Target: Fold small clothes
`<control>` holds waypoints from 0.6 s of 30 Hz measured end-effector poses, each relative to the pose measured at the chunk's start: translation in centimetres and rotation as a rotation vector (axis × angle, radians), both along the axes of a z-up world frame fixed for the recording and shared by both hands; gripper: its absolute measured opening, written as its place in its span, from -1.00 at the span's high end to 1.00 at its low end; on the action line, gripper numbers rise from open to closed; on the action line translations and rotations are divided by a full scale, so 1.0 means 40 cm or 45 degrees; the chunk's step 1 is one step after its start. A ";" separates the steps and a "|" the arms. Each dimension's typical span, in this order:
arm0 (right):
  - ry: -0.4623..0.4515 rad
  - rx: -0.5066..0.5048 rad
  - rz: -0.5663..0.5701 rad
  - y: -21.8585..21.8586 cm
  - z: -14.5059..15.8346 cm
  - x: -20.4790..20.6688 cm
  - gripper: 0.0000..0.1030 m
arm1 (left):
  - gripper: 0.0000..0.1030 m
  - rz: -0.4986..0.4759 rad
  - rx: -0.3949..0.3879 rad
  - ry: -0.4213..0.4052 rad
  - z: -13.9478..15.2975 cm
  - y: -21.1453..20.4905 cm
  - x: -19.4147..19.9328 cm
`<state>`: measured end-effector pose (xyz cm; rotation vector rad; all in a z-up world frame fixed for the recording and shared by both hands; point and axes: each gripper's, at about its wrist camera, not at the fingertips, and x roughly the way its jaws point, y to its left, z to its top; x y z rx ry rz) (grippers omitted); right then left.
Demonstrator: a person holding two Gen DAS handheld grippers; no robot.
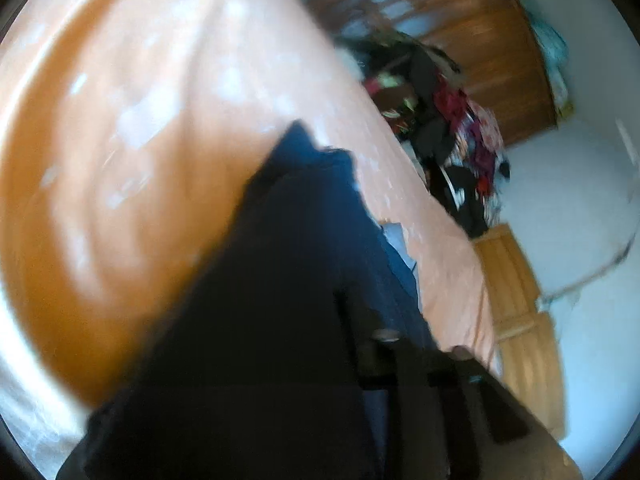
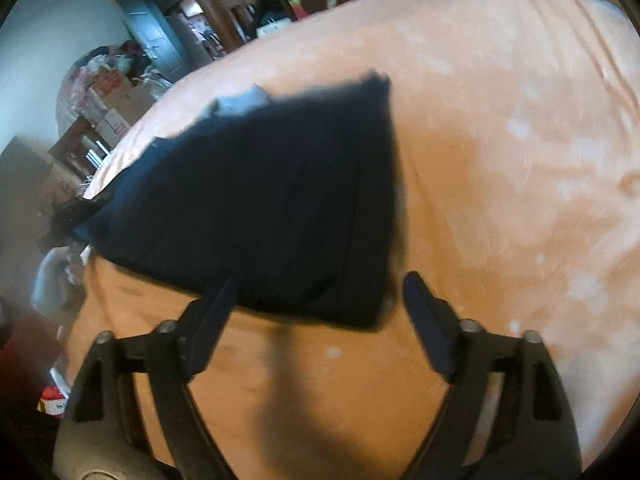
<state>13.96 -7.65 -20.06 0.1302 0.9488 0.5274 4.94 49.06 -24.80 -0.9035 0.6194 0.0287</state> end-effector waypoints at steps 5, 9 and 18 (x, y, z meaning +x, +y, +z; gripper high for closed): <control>-0.126 0.090 0.093 0.128 0.159 0.035 -0.91 | 0.85 -0.113 0.303 -0.082 0.110 -0.094 -0.003; -0.047 0.244 0.318 0.418 0.215 0.180 -0.96 | 0.85 -0.195 0.469 -0.141 0.168 -0.184 -0.005; 0.327 0.298 0.659 0.946 0.127 0.402 -0.96 | 0.82 -0.442 0.662 -0.142 0.187 -0.376 0.059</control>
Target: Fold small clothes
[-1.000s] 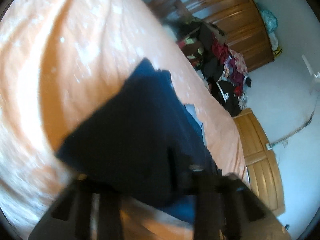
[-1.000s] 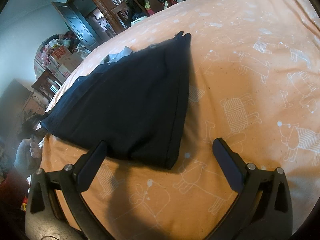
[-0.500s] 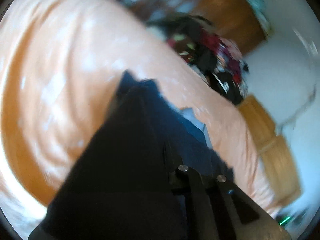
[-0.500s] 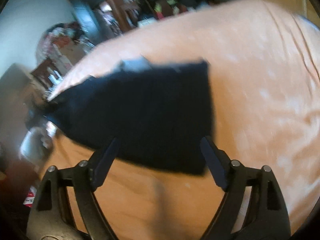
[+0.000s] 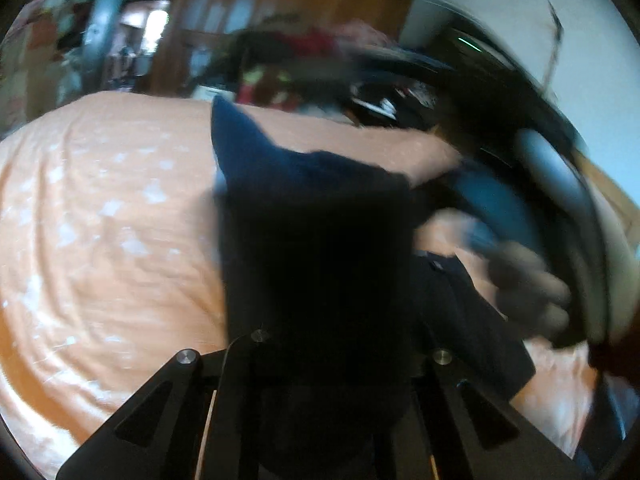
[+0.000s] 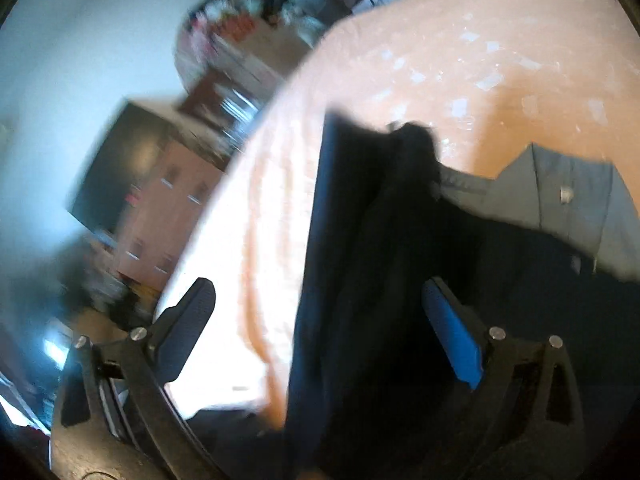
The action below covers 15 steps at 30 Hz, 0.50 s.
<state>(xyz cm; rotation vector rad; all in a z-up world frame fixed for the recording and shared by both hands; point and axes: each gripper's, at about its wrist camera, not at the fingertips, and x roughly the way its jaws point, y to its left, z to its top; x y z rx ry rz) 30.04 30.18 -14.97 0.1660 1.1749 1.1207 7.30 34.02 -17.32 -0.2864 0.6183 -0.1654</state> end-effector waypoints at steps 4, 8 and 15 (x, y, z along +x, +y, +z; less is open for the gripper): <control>0.206 -0.078 -0.118 -0.059 -0.190 0.098 0.64 | 0.77 -0.064 0.003 0.059 -0.028 -0.051 0.040; 0.236 0.158 -0.223 -0.208 -0.206 0.074 0.81 | 0.77 -0.152 0.002 0.098 -0.032 -0.109 0.075; 0.243 0.358 -0.408 -0.568 -0.156 0.030 0.81 | 0.77 -0.477 -0.007 0.081 0.030 -0.374 0.125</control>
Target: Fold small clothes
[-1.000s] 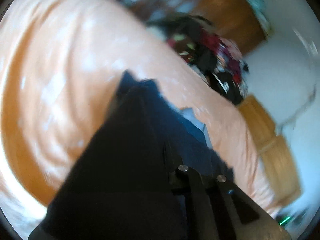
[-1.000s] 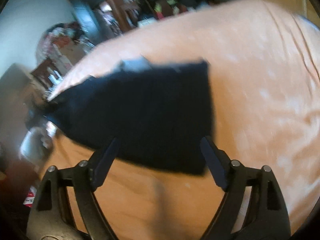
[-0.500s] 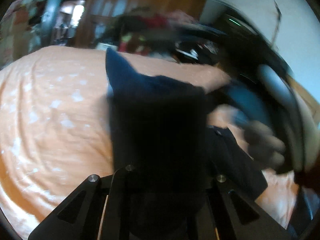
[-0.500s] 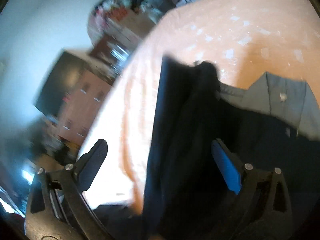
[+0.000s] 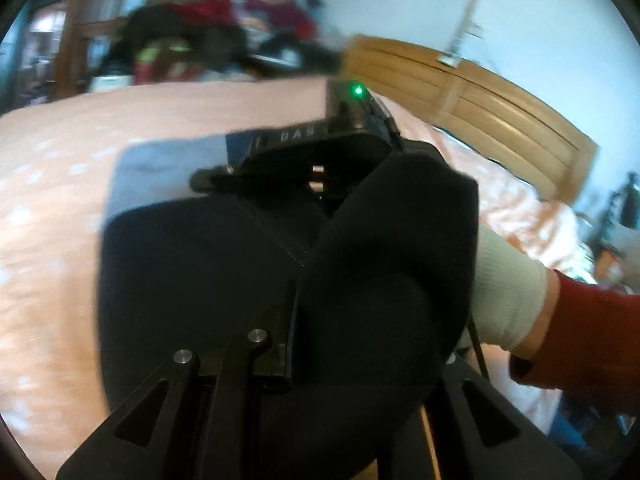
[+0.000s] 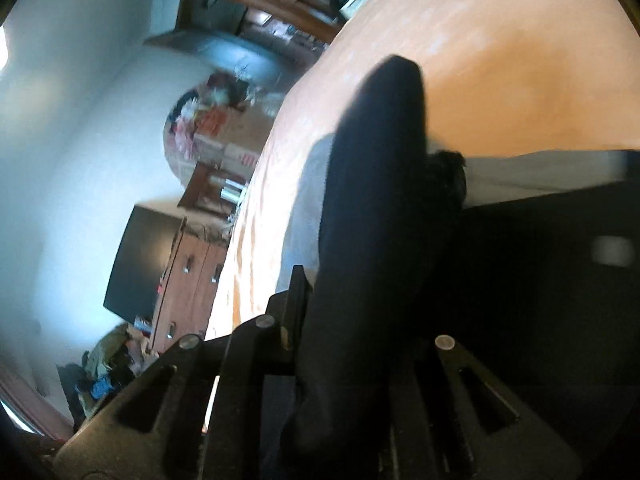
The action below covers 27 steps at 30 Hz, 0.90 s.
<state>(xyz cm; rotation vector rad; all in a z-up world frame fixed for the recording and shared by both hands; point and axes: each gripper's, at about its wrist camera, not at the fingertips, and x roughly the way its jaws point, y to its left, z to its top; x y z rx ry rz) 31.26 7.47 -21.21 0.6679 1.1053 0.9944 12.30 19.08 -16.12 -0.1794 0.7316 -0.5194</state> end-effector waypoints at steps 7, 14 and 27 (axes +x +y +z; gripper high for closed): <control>0.222 -0.068 -0.076 -0.232 -0.170 0.026 0.80 | 0.49 -0.188 0.044 0.183 -0.095 -0.277 0.092; 0.309 0.046 -0.043 -0.248 -0.228 0.038 0.70 | 0.13 -0.229 0.178 0.227 -0.140 -0.372 0.122; 0.274 -0.061 0.166 -0.240 -0.122 -0.231 -0.54 | 0.05 -0.231 0.039 0.056 0.034 -0.235 -0.144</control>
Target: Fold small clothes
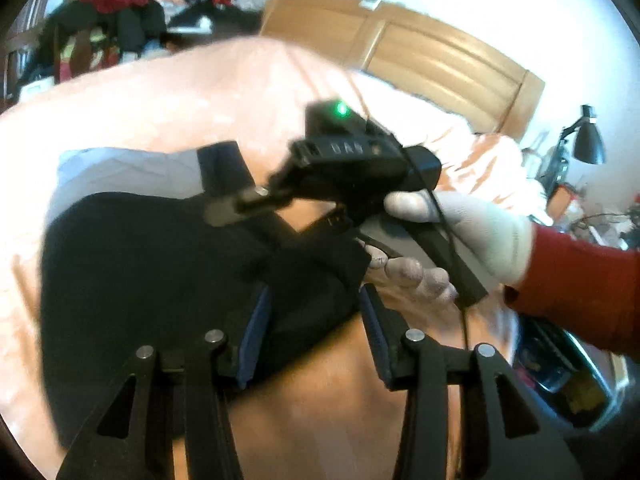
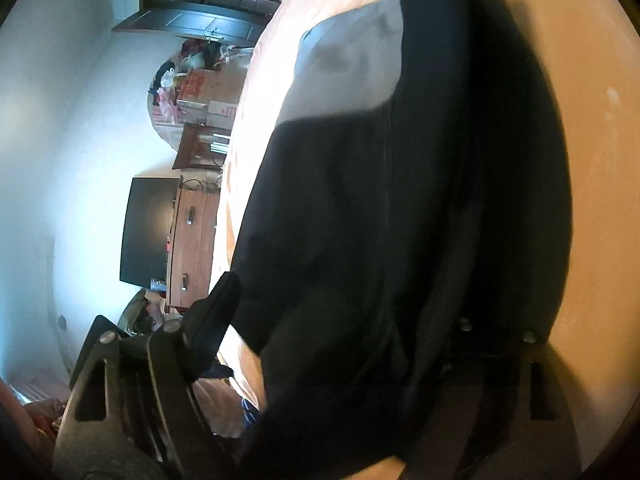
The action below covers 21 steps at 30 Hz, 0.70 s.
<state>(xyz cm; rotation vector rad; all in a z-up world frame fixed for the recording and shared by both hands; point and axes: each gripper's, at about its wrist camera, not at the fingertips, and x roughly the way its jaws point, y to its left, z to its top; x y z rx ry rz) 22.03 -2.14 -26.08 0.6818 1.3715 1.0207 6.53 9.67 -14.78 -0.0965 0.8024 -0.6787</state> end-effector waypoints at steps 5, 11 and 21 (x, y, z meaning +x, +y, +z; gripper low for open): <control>0.018 0.031 -0.070 -0.005 0.003 -0.017 -0.55 | 0.04 0.151 0.022 -0.018 0.011 0.179 -0.085; 0.004 0.054 -0.119 -0.017 0.003 -0.057 -0.51 | 0.04 0.371 0.062 0.075 -0.058 0.348 -0.097; -0.110 0.045 -0.243 -0.116 0.007 -0.049 0.82 | 0.04 0.386 0.122 0.077 -0.119 0.290 -0.026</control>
